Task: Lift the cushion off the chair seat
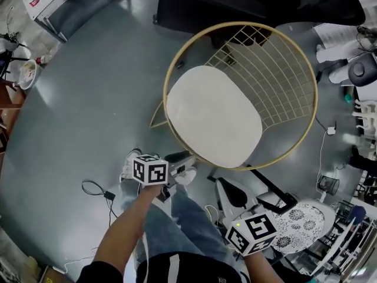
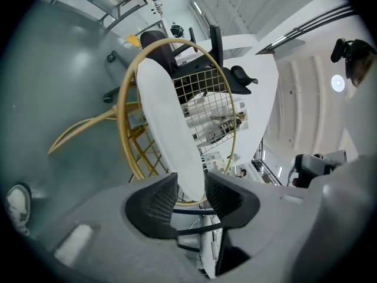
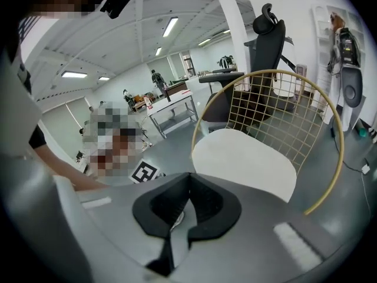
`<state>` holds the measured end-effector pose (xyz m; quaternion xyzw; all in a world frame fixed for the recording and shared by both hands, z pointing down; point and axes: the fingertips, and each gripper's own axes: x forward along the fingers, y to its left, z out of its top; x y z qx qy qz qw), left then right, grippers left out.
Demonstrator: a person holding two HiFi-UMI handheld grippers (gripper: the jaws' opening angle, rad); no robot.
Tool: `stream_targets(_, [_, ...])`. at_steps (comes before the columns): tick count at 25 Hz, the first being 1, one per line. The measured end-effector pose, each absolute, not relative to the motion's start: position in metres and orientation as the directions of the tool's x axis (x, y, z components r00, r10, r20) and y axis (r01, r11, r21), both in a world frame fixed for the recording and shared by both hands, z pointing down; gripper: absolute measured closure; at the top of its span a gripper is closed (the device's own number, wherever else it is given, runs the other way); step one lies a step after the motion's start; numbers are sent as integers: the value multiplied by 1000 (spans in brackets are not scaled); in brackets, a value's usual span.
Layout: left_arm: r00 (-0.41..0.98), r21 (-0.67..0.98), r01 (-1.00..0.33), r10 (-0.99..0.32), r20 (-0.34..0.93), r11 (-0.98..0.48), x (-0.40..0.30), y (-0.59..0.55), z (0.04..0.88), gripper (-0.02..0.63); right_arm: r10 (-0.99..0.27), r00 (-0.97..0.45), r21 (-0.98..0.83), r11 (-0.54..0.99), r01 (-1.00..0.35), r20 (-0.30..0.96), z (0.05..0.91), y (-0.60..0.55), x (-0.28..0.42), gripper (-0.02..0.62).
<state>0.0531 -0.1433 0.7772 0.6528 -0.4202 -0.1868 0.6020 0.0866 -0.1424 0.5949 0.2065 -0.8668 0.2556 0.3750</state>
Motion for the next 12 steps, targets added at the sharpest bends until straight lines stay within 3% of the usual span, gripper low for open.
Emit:
stream_targets(8, [524, 956, -274, -816, 244, 109, 55, -160, 807, 374, -140, -601, -281, 786, -551, 787, 613, -145, 109, 597])
stream_targets(12, [485, 959, -258, -844, 231, 114, 46, -170, 813, 374, -120, -598, -291, 788, -543, 792, 620, -142, 112, 597])
